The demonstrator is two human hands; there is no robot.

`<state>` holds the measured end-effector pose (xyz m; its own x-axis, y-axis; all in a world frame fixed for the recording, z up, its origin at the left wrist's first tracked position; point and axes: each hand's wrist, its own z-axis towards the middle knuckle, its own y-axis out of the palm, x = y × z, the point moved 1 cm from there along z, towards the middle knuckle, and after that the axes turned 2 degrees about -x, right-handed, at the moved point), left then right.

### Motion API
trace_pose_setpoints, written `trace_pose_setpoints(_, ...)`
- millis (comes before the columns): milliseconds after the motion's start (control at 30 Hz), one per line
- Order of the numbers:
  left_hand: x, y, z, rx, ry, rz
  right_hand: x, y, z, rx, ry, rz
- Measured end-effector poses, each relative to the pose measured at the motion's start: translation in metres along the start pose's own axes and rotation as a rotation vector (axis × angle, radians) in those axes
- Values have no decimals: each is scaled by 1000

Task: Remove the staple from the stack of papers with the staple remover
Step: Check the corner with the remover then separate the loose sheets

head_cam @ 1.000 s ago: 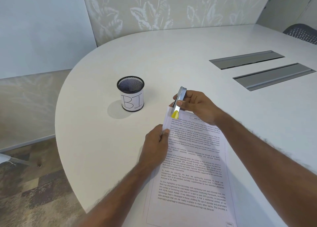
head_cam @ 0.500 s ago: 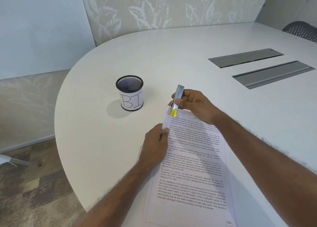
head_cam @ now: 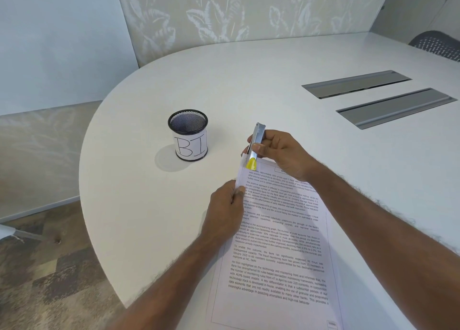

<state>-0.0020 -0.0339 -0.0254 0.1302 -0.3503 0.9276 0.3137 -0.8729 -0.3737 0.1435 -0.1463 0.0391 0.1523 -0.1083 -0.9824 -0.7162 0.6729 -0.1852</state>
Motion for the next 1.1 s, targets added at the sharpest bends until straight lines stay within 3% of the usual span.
trace_pose_setpoints(600, 0, -1, 1, 16, -8, 60, 1, 8, -1, 75, -63, 32)
trace_pose_setpoints(733, 1, -2, 2, 18, -5, 53, -2, 1, -3, -30, -42, 79)
trace_pose_setpoints(900, -1, -3, 2, 13, -12, 29, -15, -29, -1, 205, -150, 260)
trace_pose_setpoints(1000, 0, -3, 2, 6, -12, 28, -10, -56, 0, 404, -69, 52)
trace_pose_setpoints(1100, -2, -3, 3, 0, -18, 46, 6, -77, -3, 418, 71, -589)
